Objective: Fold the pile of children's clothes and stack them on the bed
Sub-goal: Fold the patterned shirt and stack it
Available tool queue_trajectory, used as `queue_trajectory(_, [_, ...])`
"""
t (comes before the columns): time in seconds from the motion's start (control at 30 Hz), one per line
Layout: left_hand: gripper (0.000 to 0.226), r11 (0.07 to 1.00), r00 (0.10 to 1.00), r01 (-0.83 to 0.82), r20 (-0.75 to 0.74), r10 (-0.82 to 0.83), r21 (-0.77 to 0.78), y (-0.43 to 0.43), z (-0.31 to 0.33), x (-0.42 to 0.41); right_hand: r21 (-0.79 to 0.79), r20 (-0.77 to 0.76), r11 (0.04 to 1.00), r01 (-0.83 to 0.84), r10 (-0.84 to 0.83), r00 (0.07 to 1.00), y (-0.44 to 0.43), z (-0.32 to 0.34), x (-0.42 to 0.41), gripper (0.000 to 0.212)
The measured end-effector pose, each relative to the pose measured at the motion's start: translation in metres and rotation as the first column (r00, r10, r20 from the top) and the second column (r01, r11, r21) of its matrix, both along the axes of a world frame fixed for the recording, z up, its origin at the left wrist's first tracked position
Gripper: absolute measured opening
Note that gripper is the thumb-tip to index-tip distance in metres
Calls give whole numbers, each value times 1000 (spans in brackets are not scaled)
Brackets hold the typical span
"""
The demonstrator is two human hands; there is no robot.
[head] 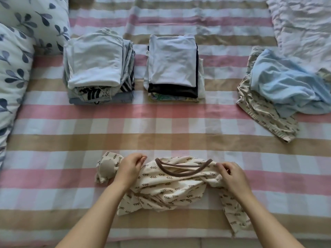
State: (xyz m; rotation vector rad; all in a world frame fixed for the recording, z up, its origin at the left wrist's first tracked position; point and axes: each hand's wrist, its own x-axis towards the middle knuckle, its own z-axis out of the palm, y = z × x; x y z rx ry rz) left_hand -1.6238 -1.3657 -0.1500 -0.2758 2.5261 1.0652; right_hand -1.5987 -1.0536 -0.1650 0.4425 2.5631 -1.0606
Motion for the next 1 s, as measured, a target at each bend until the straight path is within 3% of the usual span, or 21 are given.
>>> queue_trajectory(0.1, [27,995,969,99,224,-102,22,4,-6,-10,26,37,999,-46,45,998,-2,-1,-2,20])
queue_trajectory(0.27, [9,990,968,-5,249,-30,139,5,-11,-1,-49,-34,998,28,-29,999,-4,0,3,7])
queue_trajectory(0.47, [14,943,977,-189,-43,209,275,10,19,13,-130,-204,982,140,-164,965,-4,29,7,9])
queue_trajectory(0.63, [14,981,846,-136,-499,187,136,12,93,21,-178,-476,978,113,-186,860,-15,107,0,9])
queue_trajectory(0.77, [21,988,769,-98,-622,149,115,4,175,16,-187,-642,982,25,-141,754,-17,195,-9,8])
queue_trajectory(0.9, [18,994,712,-105,-698,75,0,-17,255,12,-93,-681,992,-82,-3,732,-13,274,-14,9])
queue_trajectory(1.0, [16,992,665,-102,-746,9,-79,-30,314,20,-141,-687,982,-125,-6,726,-9,330,-9,24])
